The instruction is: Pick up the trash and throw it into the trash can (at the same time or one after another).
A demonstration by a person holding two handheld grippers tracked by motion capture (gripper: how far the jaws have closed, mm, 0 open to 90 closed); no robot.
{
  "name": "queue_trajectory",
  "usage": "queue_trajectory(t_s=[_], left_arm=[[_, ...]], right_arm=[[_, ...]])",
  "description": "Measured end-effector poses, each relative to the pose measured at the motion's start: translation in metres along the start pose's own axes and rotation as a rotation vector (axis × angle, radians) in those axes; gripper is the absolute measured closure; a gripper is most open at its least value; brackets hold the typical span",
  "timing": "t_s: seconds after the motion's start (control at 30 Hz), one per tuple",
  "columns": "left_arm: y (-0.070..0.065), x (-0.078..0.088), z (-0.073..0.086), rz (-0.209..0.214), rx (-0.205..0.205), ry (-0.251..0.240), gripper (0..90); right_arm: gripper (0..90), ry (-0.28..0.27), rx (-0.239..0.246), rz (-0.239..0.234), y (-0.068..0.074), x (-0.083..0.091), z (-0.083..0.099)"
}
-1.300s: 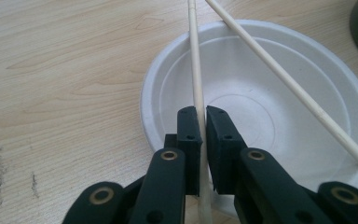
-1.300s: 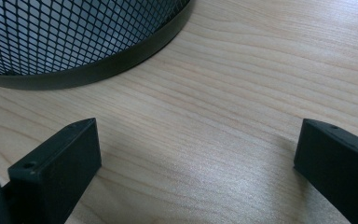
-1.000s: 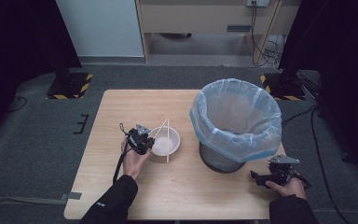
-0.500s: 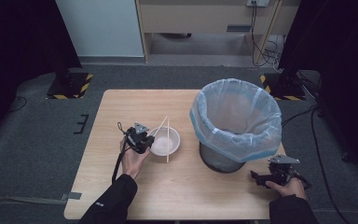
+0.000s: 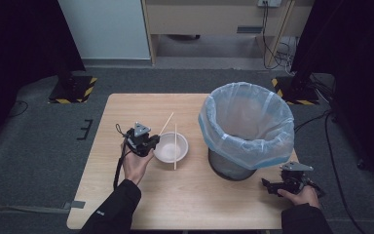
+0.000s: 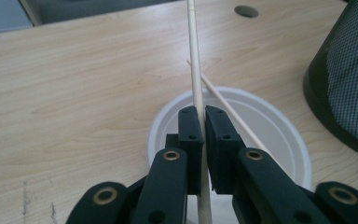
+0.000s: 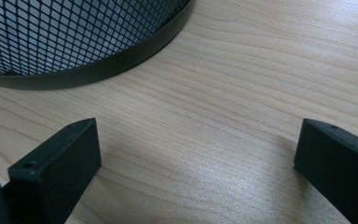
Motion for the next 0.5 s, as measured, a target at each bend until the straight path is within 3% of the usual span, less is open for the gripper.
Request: queue_trajectory(t_s=[0.5], left_arm=[[0.006, 0.034, -0.031, 0.026, 0.046, -0.161, 85.2]], right_arm=[[0.8, 0.0, 0.001, -0.002, 0.0, 0.0, 0.0]])
Point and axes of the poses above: each handheld gripper's, and its own axes: x roughly backward along the jaws, z roughly out of its underside, y roughly to its left, the point moved 3 cm from there along -x, roughly forward along the jaws, and after that the axes turned 3 degrees about -y, right-handed, at the moved point
